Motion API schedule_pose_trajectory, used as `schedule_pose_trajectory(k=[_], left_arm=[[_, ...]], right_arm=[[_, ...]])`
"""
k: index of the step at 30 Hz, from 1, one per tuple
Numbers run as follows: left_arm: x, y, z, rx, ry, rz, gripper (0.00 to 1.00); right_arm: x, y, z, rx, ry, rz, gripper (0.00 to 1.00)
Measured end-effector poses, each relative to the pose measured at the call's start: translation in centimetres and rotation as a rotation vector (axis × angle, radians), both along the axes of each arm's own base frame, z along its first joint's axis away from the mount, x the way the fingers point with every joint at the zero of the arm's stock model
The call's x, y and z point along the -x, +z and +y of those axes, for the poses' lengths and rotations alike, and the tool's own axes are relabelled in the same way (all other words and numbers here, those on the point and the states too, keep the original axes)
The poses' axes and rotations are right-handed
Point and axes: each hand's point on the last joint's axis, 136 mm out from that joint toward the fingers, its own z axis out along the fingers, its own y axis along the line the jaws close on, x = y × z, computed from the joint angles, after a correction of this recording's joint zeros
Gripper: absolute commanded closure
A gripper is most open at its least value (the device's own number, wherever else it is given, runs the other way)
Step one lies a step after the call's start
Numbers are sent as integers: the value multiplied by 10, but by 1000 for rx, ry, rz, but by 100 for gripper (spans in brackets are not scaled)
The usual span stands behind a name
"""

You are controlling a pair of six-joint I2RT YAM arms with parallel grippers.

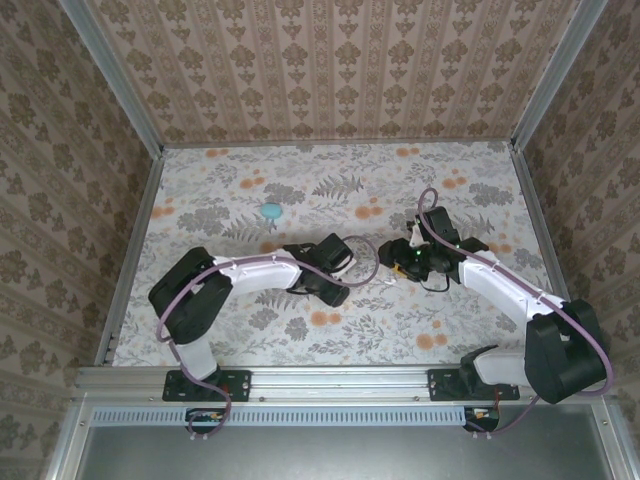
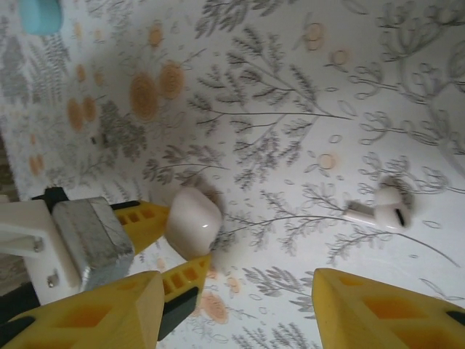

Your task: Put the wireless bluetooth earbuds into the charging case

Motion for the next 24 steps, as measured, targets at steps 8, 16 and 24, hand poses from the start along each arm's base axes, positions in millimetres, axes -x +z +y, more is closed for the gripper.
schedule_pose_trajectory(k=[8,16,24], left_arm=[[-1,64,-2,140,-104,-168,55],[4,115,2,250,-199,-315,55],[12,136,0,313,-267,-357,55]], right_arm=[[4,26,25,-144,98,-49,46],[26,62,69,-247,303,-101,45],[31,73,89,-268,389,-119,45]])
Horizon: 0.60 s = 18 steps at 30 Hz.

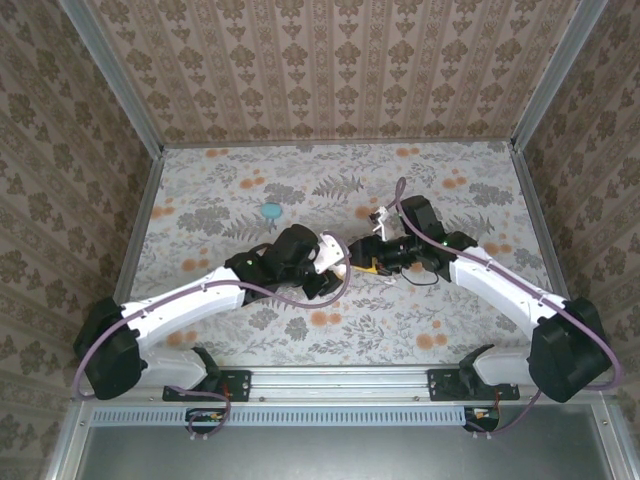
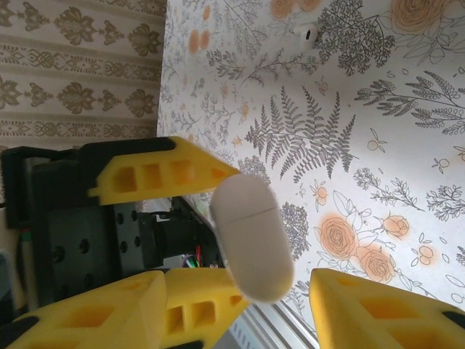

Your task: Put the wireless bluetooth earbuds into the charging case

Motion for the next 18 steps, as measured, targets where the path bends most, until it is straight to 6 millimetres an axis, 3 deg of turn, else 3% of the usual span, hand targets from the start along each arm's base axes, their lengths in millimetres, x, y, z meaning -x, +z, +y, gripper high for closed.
schedule_pose_trajectory(k=[6,18], left_arm=[[5,7,1,22,-25,-14,55],[10,4,1,23,-56,-9,54]], right_arm=[[1,-9,2,14,15,19,50],[8,-6,14,-31,78,37,72]])
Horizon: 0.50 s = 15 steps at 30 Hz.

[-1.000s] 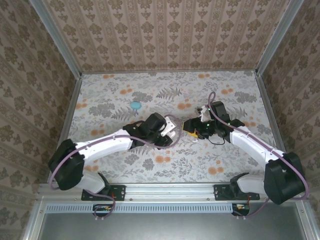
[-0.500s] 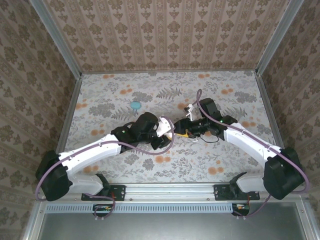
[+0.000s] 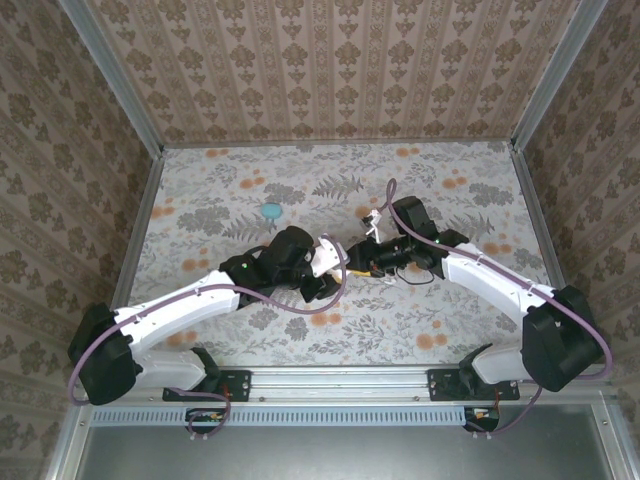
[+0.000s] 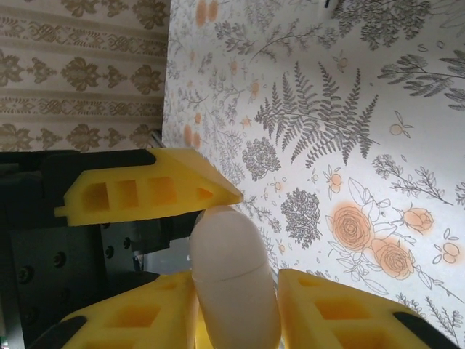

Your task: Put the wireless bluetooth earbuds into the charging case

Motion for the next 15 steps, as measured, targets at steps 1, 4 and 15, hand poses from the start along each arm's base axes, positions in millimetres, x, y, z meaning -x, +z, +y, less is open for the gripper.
schedule_pose_trajectory(k=[1,4,15], left_arm=[[0,0,0,0,0,1,54],[0,0,1,0,1,0,49],[-32,44,28,184,162,53,17]], right_arm=[[0,0,0,-4,3,1,75],[0,2,1,-11,11,-9,81],[-15,22,1,-74,-56,-115,84]])
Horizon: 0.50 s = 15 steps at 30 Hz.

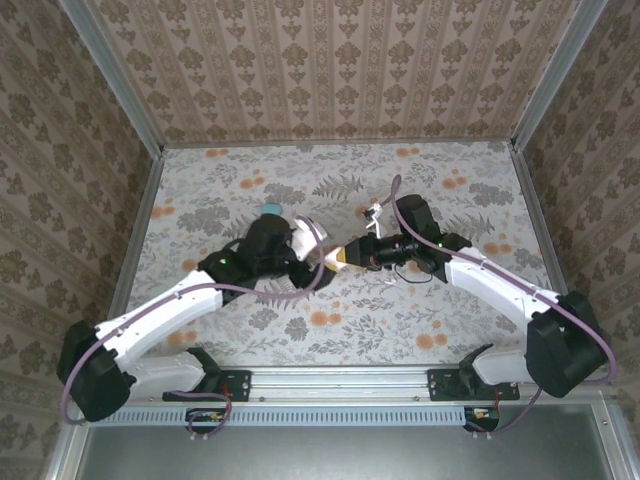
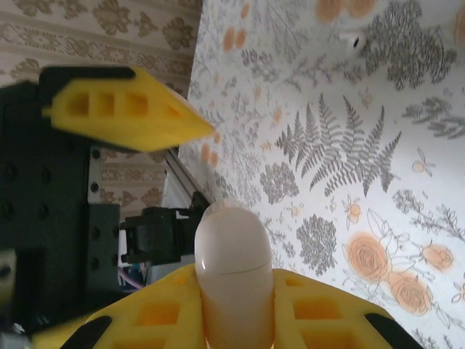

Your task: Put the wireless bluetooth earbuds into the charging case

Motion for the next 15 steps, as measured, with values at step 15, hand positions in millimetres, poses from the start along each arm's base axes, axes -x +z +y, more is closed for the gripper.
schedule_pose_trajectory(k=[15], left_arm=[[-13,92,18,526,57,217,24]], right_arm=[[-46,87,5,-299,-190,-295,85]])
